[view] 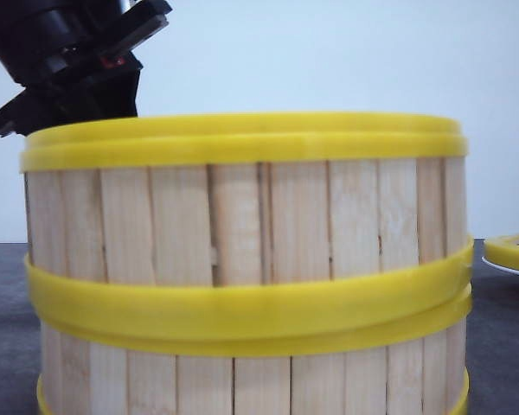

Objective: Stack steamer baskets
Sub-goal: 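Lift the basket with the left gripper and lower it onto the front basket, then open the left gripper and withdraw it upward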

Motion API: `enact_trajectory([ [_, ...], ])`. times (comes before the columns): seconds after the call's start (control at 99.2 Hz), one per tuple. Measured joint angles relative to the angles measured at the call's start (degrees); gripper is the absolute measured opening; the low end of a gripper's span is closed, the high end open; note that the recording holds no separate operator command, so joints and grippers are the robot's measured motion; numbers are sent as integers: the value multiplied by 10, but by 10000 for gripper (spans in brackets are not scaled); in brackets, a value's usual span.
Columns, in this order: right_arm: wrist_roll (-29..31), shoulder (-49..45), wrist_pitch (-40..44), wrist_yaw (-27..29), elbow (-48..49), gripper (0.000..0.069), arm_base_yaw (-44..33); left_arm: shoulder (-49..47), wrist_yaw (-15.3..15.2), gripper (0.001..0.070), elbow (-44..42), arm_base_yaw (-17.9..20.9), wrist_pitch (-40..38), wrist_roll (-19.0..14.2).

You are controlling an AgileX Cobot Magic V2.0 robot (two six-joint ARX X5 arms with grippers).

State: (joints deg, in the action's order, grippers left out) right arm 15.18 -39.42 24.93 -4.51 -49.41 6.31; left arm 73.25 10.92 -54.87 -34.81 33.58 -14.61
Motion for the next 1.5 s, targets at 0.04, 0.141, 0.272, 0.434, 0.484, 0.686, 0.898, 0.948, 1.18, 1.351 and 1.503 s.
enact_trajectory([
  [0.04, 0, 0, 1, 0, 0, 446, 0, 0, 0, 29, 0, 0, 0, -1],
  [0.141, 0, 0, 1, 0, 0, 446, 0, 1, 0, 29, 0, 0, 0, -1],
  [0.272, 0, 0, 1, 0, 0, 446, 0, 2, 0, 31, 0, 0, 0, -2],
  [0.434, 0, 0, 1, 0, 0, 446, 1, 2, 6, 117, 0, 0, -10, -16],
  [0.484, 0, 0, 1, 0, 0, 446, 1, 2, 7, 189, 0, 0, -14, -19],
  [0.686, 0, 0, 6, 0, 0, 446, 1, 2, 9, 296, 0, 0, -14, -26],
  [0.898, 0, 0, 10, -1, 0, 446, 1, -31, -9, 296, -2, 0, -23, -27],
  [0.948, 0, 0, 10, -6, 0, 446, 1, -56, -26, 296, -7, 0, -29, -26],
  [1.18, 0, -6, 10, -36, 0, 446, 1, -229, -86, 296, -32, 0, -81, -9],
  [1.351, 0, -48, 10, -73, -9, 438, 1, -332, -156, 296, -32, 0, -18, 17],
  [1.503, 0, -116, -4, -89, -24, 419, 5, -411, -171, 296, 7, 0, 31, 15],
])
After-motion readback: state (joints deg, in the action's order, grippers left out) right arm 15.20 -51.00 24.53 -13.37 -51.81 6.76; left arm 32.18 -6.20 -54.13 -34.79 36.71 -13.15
